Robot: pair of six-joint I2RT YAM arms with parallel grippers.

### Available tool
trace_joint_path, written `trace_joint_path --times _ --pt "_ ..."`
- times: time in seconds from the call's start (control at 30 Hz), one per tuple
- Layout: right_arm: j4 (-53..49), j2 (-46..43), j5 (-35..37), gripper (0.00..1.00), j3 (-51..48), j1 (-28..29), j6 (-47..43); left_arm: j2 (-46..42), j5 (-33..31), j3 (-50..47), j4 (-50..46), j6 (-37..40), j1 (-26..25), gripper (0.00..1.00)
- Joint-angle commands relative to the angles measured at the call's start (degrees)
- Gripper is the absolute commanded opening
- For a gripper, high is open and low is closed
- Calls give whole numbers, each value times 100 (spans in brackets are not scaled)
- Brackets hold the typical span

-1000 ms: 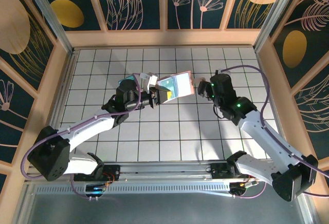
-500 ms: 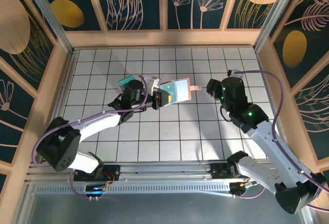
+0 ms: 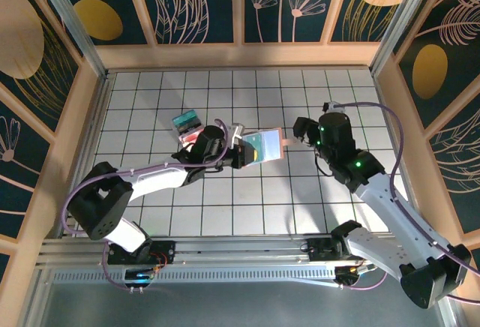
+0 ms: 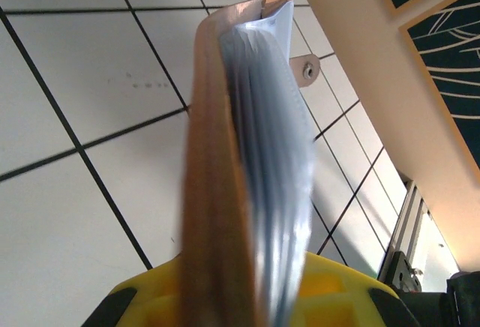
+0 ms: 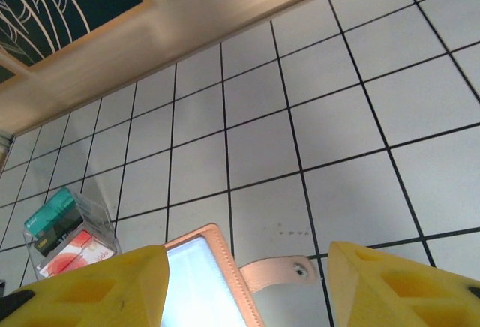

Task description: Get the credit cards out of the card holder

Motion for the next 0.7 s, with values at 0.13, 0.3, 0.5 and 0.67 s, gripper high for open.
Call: trace_joint_path --times 0.13,0.3,0.5,0.67 --pt "400 38 -389 58 -179 -11 160 135 -232 -264 549 -542 -20 0" --pt "444 53 -497 57 -334 -10 265 204 -338 -306 442 -671 -20 0" --pt "446 175 -555 58 -390 -10 373 412 -281 -355 503 -878 -20 0" --pt "443 336 -692 58 -360 4 382 548 -117 -487 624 -1095 -19 0"
